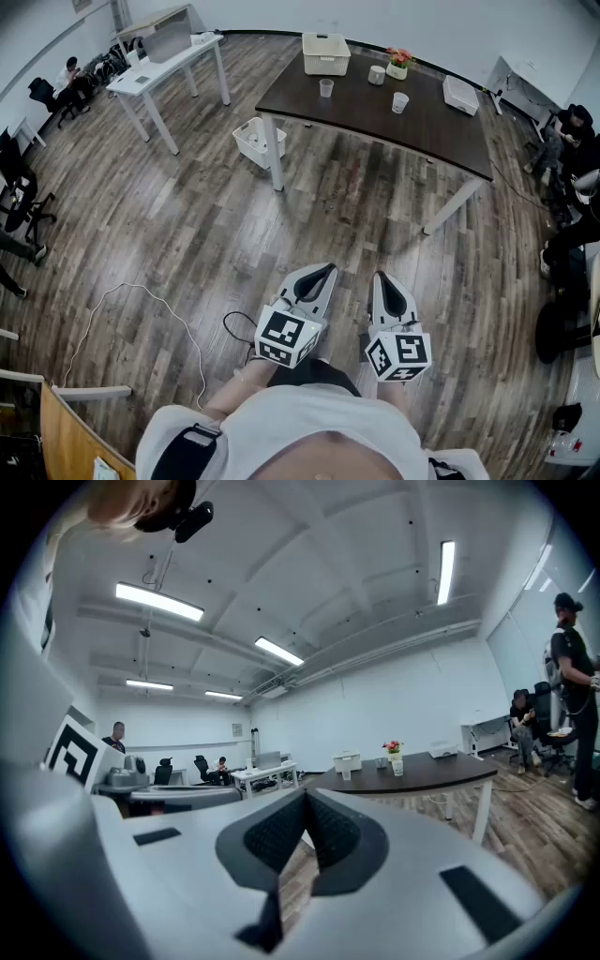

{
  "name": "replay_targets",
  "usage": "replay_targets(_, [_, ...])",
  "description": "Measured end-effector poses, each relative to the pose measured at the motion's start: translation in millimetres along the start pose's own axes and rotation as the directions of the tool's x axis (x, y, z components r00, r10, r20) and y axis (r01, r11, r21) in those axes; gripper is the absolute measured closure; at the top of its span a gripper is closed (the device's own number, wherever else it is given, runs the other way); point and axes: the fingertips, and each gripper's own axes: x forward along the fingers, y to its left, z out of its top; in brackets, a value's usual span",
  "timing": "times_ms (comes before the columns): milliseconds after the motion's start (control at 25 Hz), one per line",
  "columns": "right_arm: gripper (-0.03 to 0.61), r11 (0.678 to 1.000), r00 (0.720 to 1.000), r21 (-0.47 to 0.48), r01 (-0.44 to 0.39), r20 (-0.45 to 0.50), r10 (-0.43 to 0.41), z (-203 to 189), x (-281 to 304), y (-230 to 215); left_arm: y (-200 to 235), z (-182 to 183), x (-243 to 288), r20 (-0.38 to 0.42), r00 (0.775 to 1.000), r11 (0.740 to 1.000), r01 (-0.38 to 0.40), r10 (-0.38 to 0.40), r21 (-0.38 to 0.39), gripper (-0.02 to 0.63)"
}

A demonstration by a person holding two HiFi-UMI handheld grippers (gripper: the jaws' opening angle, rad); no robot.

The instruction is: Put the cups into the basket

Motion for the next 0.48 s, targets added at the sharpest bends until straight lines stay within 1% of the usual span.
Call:
replay_targets(200, [0.568,1.0,1.0,-0.016,0.009,-0.003,-0.009,5,14,-7,5,7,13,-0.004,1.0,1.0,0.022,-0.022,0.0,0.603])
replay_targets(480, [0.568,1.0,1.0,0.011,0.008,0.005,-0.008,11,44,-15,23,14,36,-0.005,1.0,1.0,0.025,-0.025,0.0,0.603])
